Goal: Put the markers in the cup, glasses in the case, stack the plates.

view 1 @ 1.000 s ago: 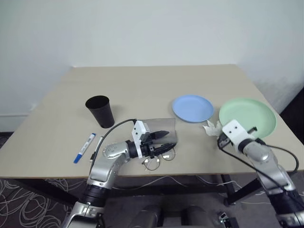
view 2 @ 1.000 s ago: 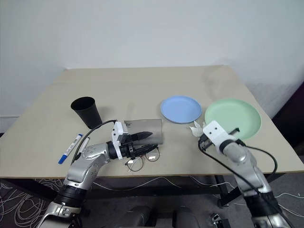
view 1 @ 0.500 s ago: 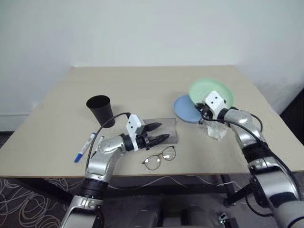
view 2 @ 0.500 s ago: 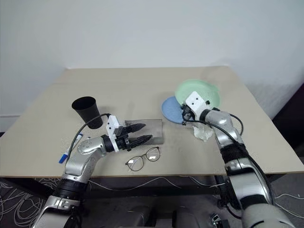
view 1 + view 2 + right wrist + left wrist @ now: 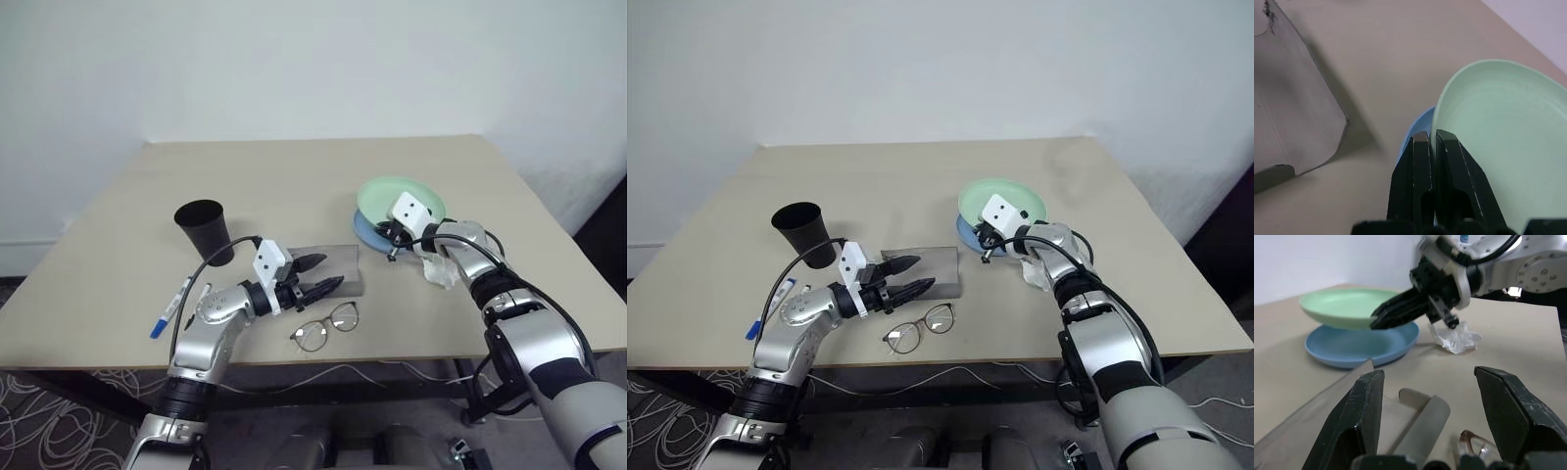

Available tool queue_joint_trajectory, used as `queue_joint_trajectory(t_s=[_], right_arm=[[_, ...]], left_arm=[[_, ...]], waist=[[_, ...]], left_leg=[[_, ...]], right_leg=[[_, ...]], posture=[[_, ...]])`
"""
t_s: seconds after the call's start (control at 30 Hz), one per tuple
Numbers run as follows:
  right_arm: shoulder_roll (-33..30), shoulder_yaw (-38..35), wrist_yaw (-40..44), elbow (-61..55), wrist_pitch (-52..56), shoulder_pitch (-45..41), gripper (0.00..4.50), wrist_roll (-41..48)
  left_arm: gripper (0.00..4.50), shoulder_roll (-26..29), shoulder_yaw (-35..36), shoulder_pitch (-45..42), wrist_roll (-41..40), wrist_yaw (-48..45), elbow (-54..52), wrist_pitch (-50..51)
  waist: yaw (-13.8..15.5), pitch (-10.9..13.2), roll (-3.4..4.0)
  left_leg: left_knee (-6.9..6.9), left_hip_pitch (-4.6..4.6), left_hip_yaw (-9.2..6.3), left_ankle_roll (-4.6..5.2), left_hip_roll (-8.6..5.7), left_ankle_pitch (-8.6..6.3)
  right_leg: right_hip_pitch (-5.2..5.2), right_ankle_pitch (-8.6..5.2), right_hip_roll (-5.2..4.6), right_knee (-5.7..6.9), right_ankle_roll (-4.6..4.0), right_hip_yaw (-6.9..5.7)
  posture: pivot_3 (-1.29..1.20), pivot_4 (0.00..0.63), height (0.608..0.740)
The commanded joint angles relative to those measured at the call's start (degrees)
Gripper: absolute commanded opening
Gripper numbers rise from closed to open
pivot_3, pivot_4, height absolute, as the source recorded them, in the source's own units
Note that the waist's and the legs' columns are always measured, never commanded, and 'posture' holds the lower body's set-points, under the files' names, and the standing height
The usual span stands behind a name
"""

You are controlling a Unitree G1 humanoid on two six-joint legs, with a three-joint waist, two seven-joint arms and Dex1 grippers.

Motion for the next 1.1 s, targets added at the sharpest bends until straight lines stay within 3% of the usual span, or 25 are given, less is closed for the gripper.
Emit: queue_joint_trajectory(t_s=[0.03,0.13,0.3,0.6,0.9,1.1], right_arm=[[0.21,-0.91,0.36,0.58,-2.19,-3.21,0.03,-0.18],[0.69,-1.85,0.02,1.39,-2.44,-3.65,0.71,0.27],[0.95,-3.11,-1.59,1.22,-3.62,-3.86,2.4,0.39],[-3.61,-5.98,0.42,-6.08,-3.05,-0.21,2.4,2.62],[-12.2,-8.43,6.19,-33.93,15.06,17.77,2.4,7.26],[-15.11,-10.57,5.14,-45.42,29.53,25.37,4.26,9.88]], left_arm=[[3.1,0.49,1.37,-0.04,-0.49,0.7,-2.81,-0.07],[3.1,0.67,1.4,0.31,-0.6,0.97,-3.37,0.15],[3.1,0.75,1.15,0.32,-0.69,1.12,-3.81,0.61],[3.1,0.48,0.66,-0.39,-0.65,0.84,-3.87,1.02],[3.1,0.02,-0.04,-0.74,-0.55,0.21,-3.29,1.05],[3.1,-0.75,-0.51,-1.63,-0.35,-0.33,-2.18,0.91]], waist=[[-0.01,0.0,0.01],[-0.02,0.0,0.02],[-0.01,0.0,0.03],[0.15,0.0,0.04],[0.25,0.01,0.06],[0.22,0.01,0.06]], left_leg=[[0.0,0.01,-0.01,-0.01,0.0,0.01],[0.0,0.01,0.0,-0.02,0.0,0.01],[-0.01,0.02,0.01,-0.03,0.0,0.02],[-0.01,0.01,0.0,-0.03,0.0,0.02],[-0.01,-0.11,-0.01,-0.02,0.0,0.01],[0.02,-0.1,0.0,-0.01,0.0,0.01]], right_leg=[[0.0,0.0,0.0,0.0,0.0,0.0],[-0.02,0.0,0.02,0.0,-0.01,0.0],[-0.09,0.01,0.04,0.0,0.0,0.0],[-0.08,0.0,0.01,-0.02,-0.01,0.01],[-0.01,-0.08,-0.05,-0.05,-0.09,0.14],[0.05,-0.09,-0.12,-0.03,-0.11,0.13]], posture=[[0.0,0.0,0.738],[0.0,0.0,0.738],[0.0,0.0,0.738],[0.0,0.0,0.738],[0.0,0.0,0.738],[0.0,0.0,0.738]])
